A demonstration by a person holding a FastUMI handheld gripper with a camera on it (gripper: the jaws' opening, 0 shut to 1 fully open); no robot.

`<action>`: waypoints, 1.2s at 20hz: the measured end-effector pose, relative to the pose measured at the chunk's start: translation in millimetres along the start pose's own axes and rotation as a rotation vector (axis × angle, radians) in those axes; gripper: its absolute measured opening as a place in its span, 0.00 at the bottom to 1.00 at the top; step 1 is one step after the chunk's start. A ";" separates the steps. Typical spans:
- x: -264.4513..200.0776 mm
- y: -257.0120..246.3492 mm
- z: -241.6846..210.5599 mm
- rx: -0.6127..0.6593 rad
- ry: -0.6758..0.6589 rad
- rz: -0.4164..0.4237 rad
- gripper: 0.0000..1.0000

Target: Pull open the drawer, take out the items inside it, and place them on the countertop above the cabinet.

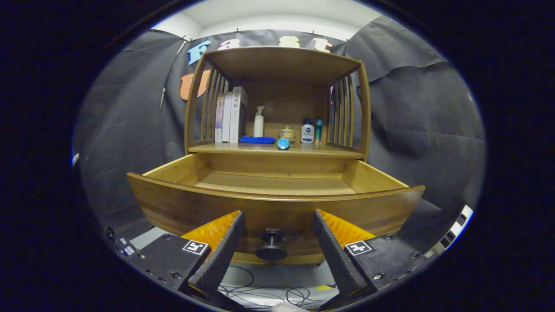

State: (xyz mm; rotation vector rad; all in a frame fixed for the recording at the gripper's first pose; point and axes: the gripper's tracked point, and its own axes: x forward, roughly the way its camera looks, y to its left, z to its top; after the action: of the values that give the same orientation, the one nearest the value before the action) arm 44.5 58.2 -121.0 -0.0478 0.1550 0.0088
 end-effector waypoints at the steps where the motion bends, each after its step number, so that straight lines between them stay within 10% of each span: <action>1: -2.6 -1.9 1.2 0.005 -0.010 -0.010 1.00; 24: 94.5 8.1 35.4 -0.007 -0.031 0.025 0.99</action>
State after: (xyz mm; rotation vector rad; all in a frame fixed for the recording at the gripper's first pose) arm 143.3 68.5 -101.1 -0.0524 0.1242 0.0349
